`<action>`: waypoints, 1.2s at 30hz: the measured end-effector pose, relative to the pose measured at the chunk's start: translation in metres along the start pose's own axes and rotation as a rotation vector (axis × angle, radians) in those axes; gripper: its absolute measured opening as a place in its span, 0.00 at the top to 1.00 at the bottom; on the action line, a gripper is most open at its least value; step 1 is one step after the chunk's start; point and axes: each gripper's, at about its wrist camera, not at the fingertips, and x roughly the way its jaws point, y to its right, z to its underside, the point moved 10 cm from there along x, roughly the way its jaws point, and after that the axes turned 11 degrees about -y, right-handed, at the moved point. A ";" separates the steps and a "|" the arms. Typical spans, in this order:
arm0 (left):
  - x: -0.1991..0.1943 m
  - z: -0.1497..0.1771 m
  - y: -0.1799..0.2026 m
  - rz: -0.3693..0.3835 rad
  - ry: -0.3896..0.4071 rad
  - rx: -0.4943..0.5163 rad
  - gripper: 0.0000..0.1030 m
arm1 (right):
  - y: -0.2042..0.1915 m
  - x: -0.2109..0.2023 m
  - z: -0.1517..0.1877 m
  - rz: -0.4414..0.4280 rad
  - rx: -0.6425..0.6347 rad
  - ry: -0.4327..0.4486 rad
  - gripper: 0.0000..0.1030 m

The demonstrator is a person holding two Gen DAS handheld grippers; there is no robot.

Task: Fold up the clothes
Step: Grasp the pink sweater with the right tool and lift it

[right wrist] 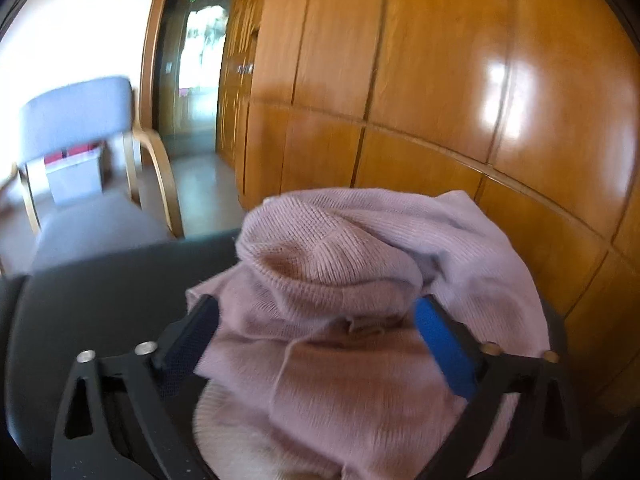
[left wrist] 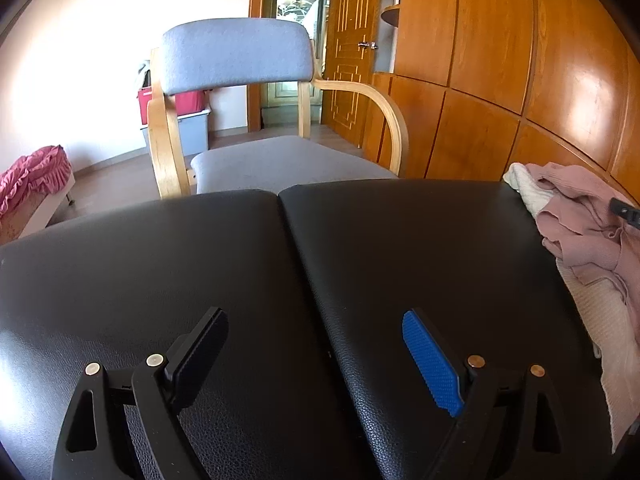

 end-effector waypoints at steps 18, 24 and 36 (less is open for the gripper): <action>-0.007 0.001 -0.002 -0.016 0.028 0.003 0.11 | 0.011 0.071 -0.011 0.123 -0.021 -0.167 0.62; -0.008 0.002 -0.002 -0.014 0.025 0.002 0.11 | 0.014 0.062 -0.013 0.002 0.095 -0.152 0.73; -0.008 0.003 -0.004 -0.007 0.021 -0.006 0.11 | 0.013 -0.001 -0.037 -0.538 0.411 -0.137 0.77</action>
